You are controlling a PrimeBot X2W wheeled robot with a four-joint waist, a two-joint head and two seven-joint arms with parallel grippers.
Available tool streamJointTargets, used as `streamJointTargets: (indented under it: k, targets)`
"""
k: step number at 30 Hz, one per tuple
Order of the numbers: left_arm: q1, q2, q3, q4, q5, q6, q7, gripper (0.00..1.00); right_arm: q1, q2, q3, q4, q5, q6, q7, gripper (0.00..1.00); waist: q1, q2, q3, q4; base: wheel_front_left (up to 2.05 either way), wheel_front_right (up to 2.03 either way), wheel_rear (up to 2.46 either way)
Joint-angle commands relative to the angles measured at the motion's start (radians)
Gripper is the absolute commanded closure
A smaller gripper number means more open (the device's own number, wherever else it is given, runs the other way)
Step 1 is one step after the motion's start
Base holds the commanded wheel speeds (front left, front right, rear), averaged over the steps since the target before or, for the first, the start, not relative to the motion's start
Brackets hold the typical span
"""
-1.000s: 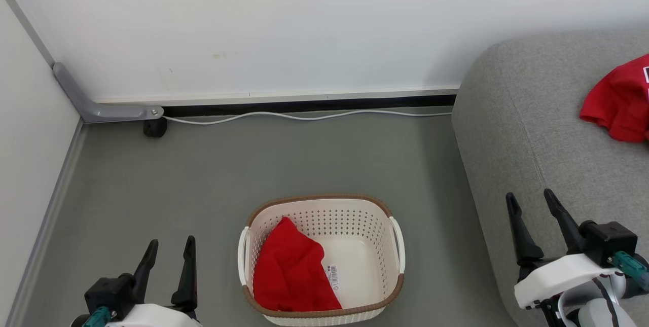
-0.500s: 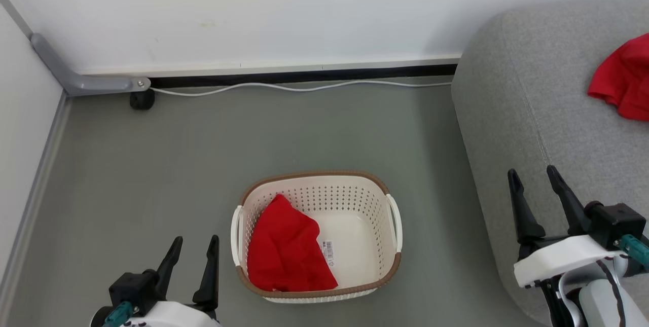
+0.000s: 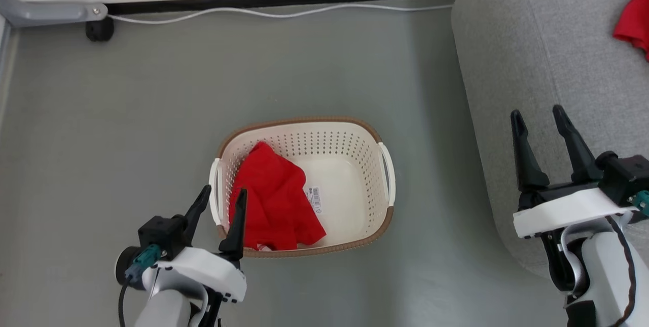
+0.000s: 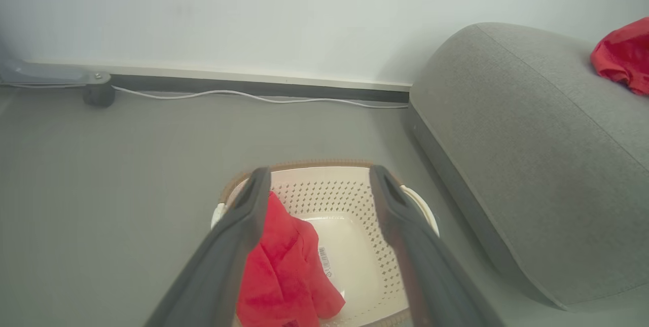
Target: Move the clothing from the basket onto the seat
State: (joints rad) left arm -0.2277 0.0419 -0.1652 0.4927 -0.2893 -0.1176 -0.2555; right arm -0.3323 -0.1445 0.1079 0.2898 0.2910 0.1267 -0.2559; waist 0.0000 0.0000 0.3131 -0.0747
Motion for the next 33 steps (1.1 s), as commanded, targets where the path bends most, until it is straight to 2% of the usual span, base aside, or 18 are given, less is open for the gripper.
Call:
streamJointTargets:
  k: [1, 10, 16, 29, 33]
  targets:
    - [-0.045, 0.008, 0.018, -0.008, 0.0, 0.006, -0.006, 0.0, -0.023, -0.002, 0.02, -0.035, -0.003, 0.004, -0.006, 0.0, 0.0, 0.0, 0.056, -0.017, 0.0, 0.0, 0.0]
    - [-0.217, 0.008, -0.067, 0.114, 0.021, 0.008, -0.006, 0.0, -0.103, 0.018, 0.039, -0.065, 0.007, 0.004, -0.006, 0.0, 0.0, 0.0, 0.211, -0.06, 0.0, 0.0, 0.0]
    - [-0.34, 0.008, -0.1, 0.227, 0.081, 0.015, -0.006, 0.0, -0.145, 0.033, 0.055, -0.079, 0.013, 0.004, -0.006, 0.0, 0.0, 0.0, 0.293, -0.086, 0.0, 0.0, 0.0]
    - [-0.65, 0.075, -0.186, 0.569, 0.223, 0.043, 0.003, 0.0, -0.219, 0.073, 0.093, -0.094, 0.039, 0.004, -0.006, 0.0, 0.0, 0.0, 0.436, -0.156, 0.0, 0.0, 0.0]
    - [-0.71, 0.089, -0.206, 0.634, 0.247, 0.06, 0.022, 0.0, -0.228, 0.08, 0.103, -0.097, 0.045, 0.004, -0.006, 0.0, 0.0, 0.0, 0.462, -0.173, 0.0, 0.0, 0.0]
